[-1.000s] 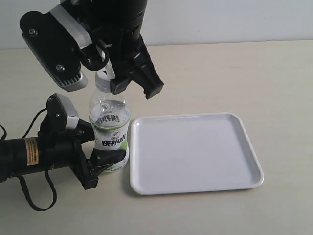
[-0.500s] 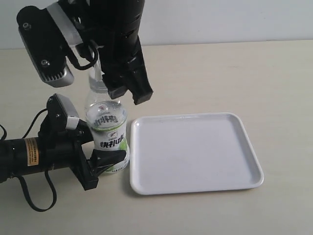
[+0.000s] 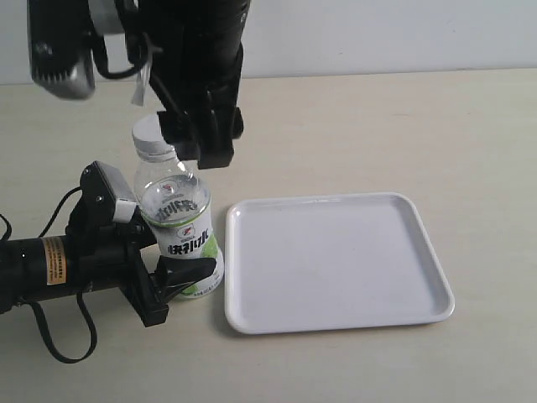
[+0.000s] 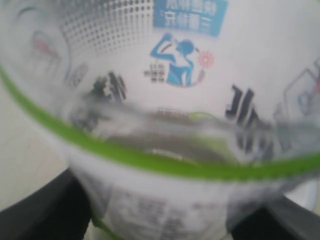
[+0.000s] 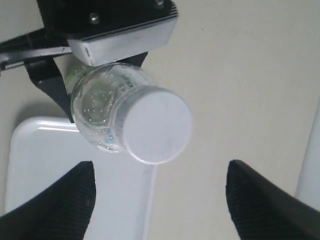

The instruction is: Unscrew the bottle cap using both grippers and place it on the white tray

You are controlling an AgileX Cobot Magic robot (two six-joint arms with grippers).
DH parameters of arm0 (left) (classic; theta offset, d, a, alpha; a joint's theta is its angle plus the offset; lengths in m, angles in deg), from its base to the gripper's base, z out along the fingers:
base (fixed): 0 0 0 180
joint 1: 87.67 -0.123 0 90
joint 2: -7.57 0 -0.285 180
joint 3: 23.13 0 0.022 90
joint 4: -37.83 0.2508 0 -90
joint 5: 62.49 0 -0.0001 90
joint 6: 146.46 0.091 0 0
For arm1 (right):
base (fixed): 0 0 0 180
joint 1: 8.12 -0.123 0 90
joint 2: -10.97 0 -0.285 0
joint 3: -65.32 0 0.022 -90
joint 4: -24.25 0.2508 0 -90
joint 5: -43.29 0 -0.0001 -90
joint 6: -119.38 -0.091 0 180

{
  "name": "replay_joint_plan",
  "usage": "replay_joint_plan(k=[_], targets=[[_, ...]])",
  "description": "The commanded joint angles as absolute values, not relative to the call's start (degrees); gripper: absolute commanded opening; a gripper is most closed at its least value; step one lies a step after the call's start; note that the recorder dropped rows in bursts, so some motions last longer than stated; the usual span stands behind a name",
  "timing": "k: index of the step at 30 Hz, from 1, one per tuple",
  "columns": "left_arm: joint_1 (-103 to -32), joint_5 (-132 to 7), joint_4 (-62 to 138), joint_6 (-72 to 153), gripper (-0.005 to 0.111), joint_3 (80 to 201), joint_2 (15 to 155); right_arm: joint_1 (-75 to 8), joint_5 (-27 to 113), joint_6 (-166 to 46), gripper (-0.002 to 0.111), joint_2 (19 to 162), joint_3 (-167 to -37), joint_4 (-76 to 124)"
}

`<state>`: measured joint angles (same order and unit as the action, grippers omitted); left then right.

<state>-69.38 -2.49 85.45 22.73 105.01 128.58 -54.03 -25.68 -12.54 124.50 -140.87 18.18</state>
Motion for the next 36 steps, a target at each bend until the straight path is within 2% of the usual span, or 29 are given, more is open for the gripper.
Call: replay_joint_plan(k=[1, 4, 6, 11, 36], targets=[[-69.4, -2.2, 85.8, 22.4, 0.000, 104.9, 128.1, -54.1, -24.3, -34.1, 0.070, 121.3, -140.7, 17.6], [-69.4, -2.4, 85.8, 22.4, 0.000, 104.9, 128.1, -54.1, -22.9, -59.3, 0.072, 120.9, -140.7, 15.5], [-69.4, -2.4, 85.8, 22.4, 0.000, 104.9, 128.1, -54.1, -21.8, -66.7, 0.072, 120.9, -140.7, 15.1], [-69.4, -2.8, 86.1, 22.1, 0.000, 104.9, 128.1, -54.1, -16.7, -67.8, 0.072, 122.2, -140.7, 20.6], [-69.4, -2.7, 86.3, 21.5, 0.000, 104.9, 128.1, -54.1, -19.8, -74.1, 0.072, 126.8, -140.7, 22.2]])
